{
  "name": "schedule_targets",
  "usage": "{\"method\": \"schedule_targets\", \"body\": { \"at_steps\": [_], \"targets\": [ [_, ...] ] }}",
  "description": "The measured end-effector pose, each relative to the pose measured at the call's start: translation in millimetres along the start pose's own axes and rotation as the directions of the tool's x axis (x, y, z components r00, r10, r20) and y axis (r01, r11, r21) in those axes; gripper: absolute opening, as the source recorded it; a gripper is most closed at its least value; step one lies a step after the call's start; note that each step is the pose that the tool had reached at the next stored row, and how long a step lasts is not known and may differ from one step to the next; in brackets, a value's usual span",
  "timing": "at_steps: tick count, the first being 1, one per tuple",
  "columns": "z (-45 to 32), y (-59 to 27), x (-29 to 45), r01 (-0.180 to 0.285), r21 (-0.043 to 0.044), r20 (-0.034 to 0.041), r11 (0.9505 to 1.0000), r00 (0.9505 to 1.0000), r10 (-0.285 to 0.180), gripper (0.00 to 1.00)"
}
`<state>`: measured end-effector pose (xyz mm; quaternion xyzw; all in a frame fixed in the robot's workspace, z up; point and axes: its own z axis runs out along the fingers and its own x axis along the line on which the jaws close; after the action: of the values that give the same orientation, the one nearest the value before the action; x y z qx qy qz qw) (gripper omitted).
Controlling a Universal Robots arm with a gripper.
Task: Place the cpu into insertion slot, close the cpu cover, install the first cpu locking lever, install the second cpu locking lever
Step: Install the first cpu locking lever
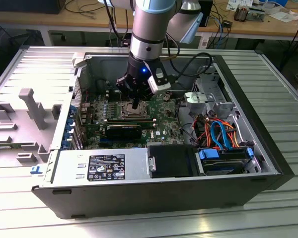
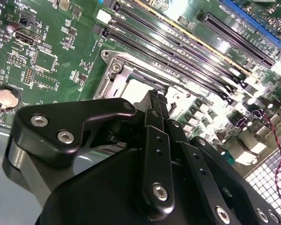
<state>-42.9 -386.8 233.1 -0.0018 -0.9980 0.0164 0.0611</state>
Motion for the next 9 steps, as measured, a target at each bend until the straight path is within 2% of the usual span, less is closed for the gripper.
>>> {"method": "schedule_targets", "body": {
  "at_steps": [9],
  "targets": [
    [0.0, 0.0, 0.0, 0.021, 0.0026, 0.0007, 0.9998, 0.9998, -0.021, 0.11]
  ]
}}
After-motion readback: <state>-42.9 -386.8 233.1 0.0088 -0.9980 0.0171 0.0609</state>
